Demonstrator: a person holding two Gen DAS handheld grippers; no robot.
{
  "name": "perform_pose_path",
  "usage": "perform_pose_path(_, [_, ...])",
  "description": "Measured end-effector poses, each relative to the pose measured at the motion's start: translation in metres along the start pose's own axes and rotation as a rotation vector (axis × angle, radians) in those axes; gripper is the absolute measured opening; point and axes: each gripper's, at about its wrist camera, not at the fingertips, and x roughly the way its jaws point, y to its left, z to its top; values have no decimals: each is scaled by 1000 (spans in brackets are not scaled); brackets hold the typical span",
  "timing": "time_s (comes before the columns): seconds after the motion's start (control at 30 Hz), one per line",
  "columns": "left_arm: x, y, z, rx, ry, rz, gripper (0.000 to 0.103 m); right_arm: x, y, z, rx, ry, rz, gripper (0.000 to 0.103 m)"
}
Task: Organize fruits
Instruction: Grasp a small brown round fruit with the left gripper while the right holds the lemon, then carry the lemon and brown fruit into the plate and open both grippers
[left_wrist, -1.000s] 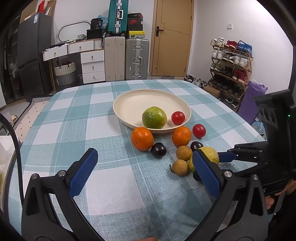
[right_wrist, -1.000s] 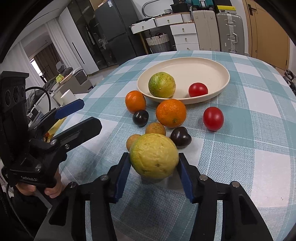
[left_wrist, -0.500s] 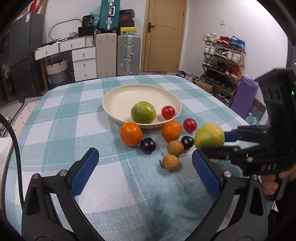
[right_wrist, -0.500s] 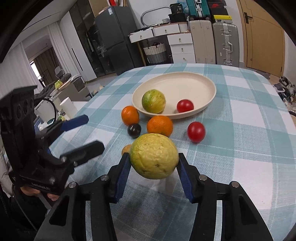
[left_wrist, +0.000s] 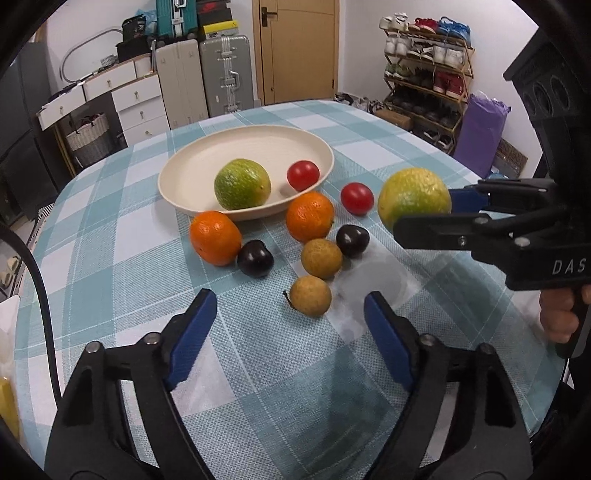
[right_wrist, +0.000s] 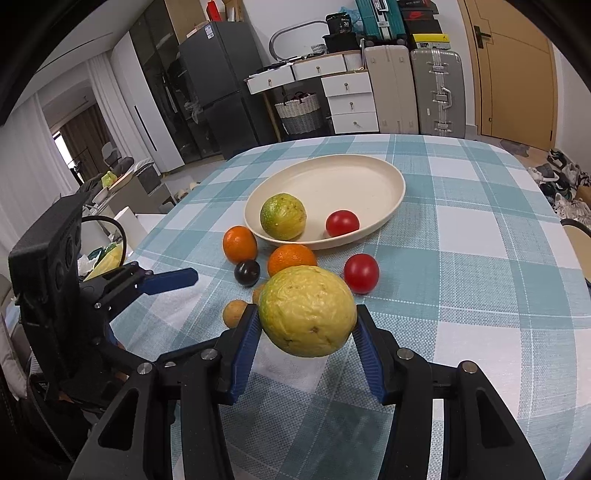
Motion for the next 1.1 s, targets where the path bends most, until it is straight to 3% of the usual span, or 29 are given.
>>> perform_pose_path(0.33, [16, -4, 6, 11, 46, -44, 50, 0, -5, -1, 12, 2, -4, 51])
perform_pose_path(0.47, [19, -6, 8, 19, 60, -50, 44, -2, -7, -1, 16, -1, -4, 51])
perform_pose_path(0.63, [21, -4, 8, 6, 64, -61, 27, -2, -8, -2, 21, 1, -6, 51])
perform_pose_path(1.1, [6, 9, 11, -40, 1, -50, 26, -2, -6, -2, 12, -11, -10, 51])
